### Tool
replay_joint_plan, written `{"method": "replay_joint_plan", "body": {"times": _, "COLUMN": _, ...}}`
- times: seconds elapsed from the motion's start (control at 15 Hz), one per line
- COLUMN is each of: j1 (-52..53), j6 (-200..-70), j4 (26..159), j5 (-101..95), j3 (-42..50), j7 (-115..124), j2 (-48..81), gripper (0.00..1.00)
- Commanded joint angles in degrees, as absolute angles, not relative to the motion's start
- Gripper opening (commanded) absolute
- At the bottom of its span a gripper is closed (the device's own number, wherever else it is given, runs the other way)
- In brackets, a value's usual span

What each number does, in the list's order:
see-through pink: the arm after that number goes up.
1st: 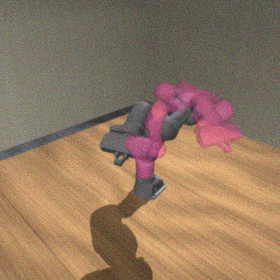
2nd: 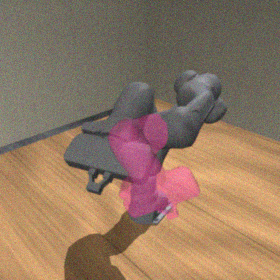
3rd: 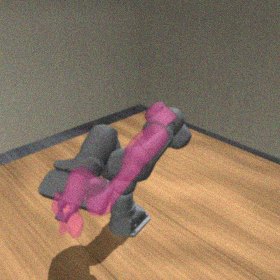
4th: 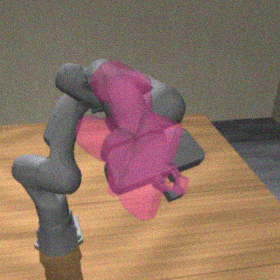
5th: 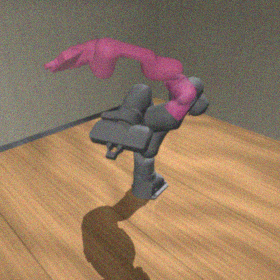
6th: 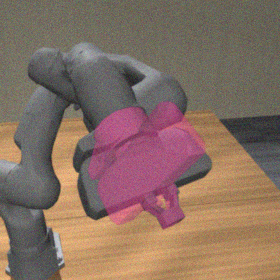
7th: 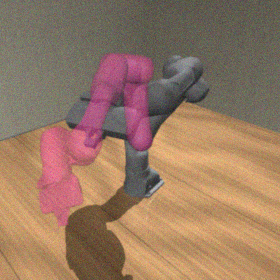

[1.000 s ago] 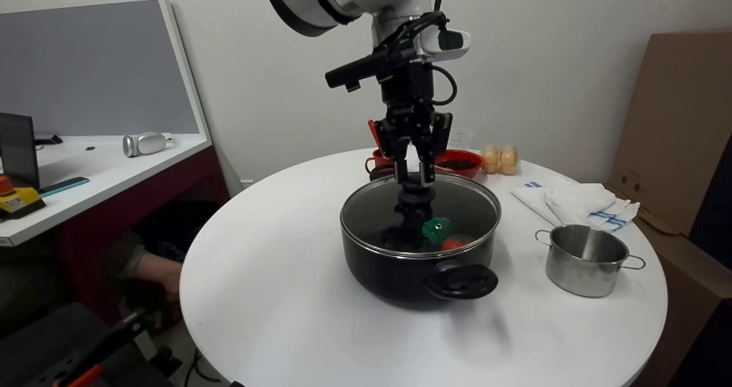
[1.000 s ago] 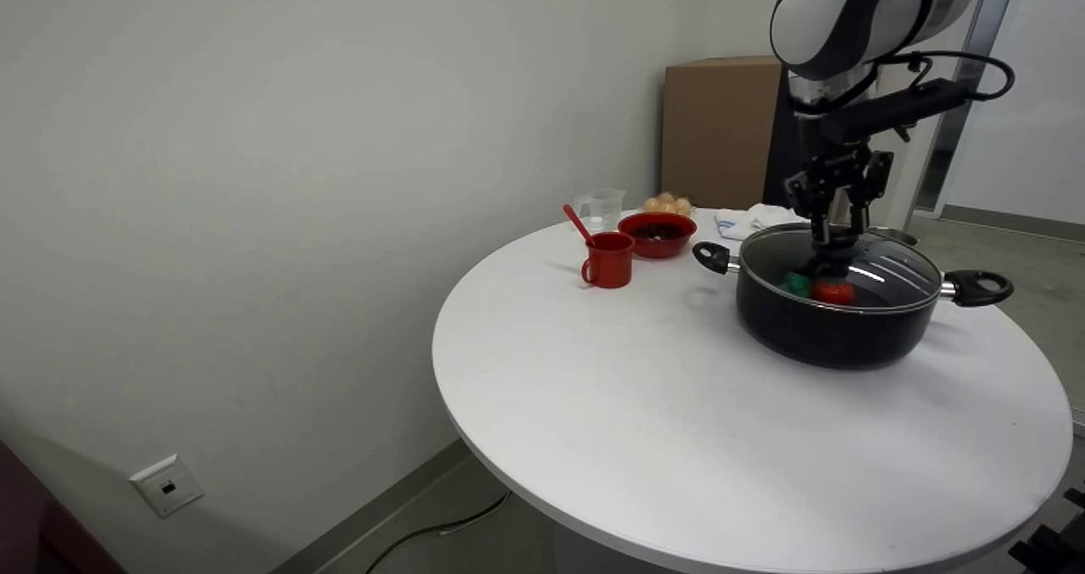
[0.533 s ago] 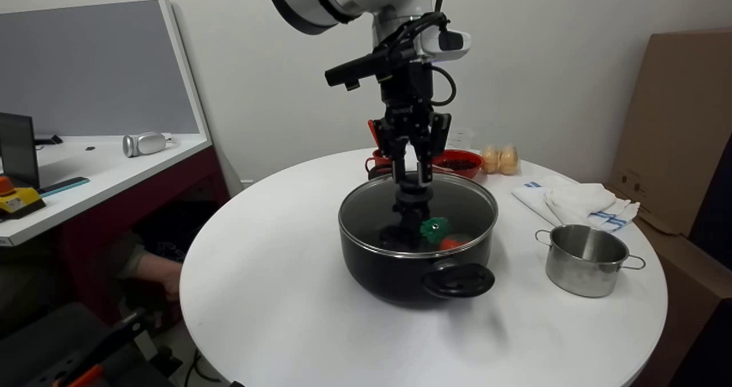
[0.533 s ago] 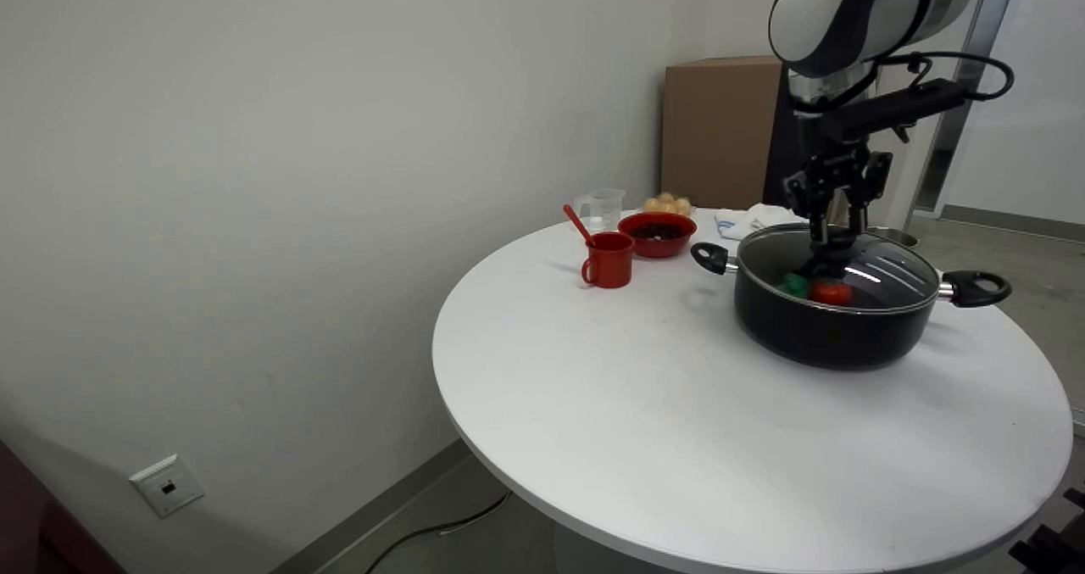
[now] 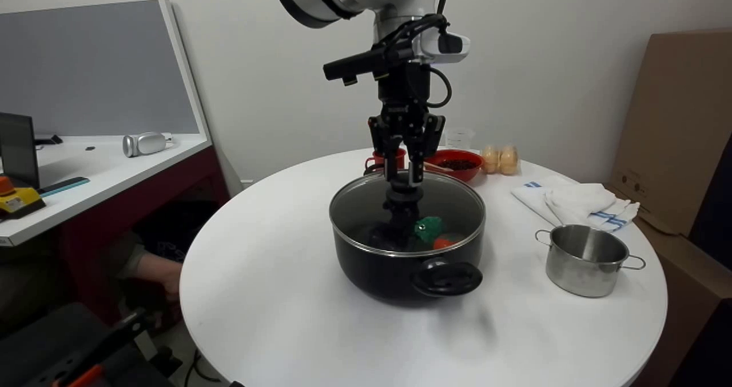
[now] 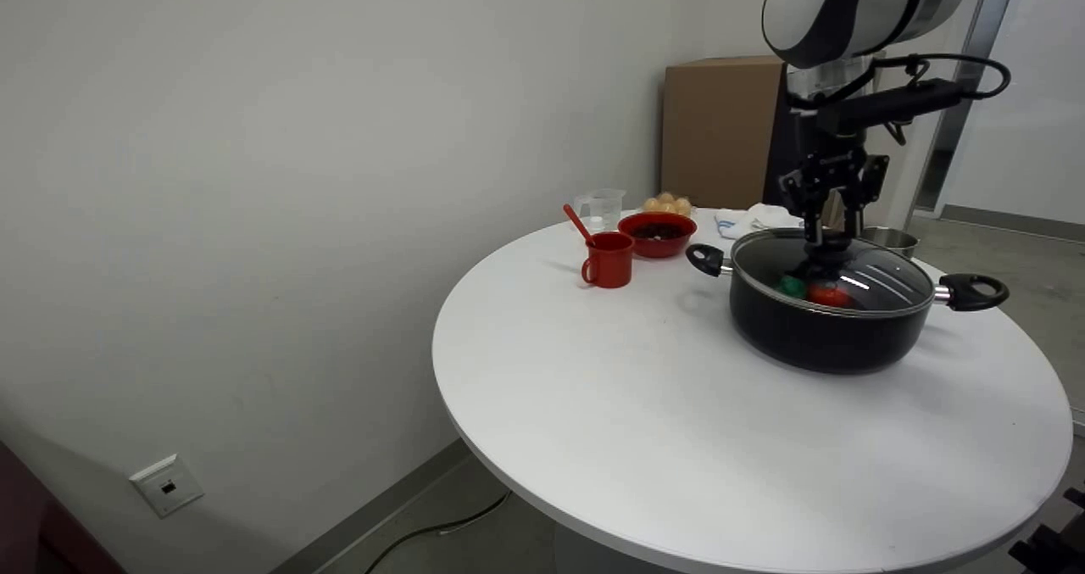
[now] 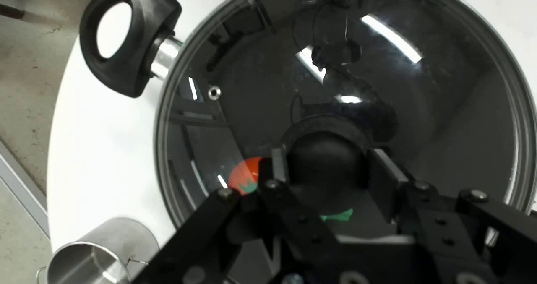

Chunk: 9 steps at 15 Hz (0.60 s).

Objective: Uncover the pot and place the tomato and broccoli toys inside then cover it up again

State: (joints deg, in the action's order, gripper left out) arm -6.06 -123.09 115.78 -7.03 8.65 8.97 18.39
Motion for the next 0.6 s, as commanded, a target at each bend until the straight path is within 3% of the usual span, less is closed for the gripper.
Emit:
{"method": "replay_joint_plan", "body": {"times": 0.0, "j1": -6.32, "j6": -120.52, "j4": 113.81, "j5": -5.26, "j3": 8.1, "j7": 8.17, "j2": 19.61, "gripper": 0.24}}
{"method": "replay_joint_plan", "body": {"times": 0.53, "j1": -5.8, "j6": -116.45, "j4": 111.0, "j5": -6.98, "j3": 8.74, "j7": 10.03, "j2": 21.28, "gripper": 0.24}}
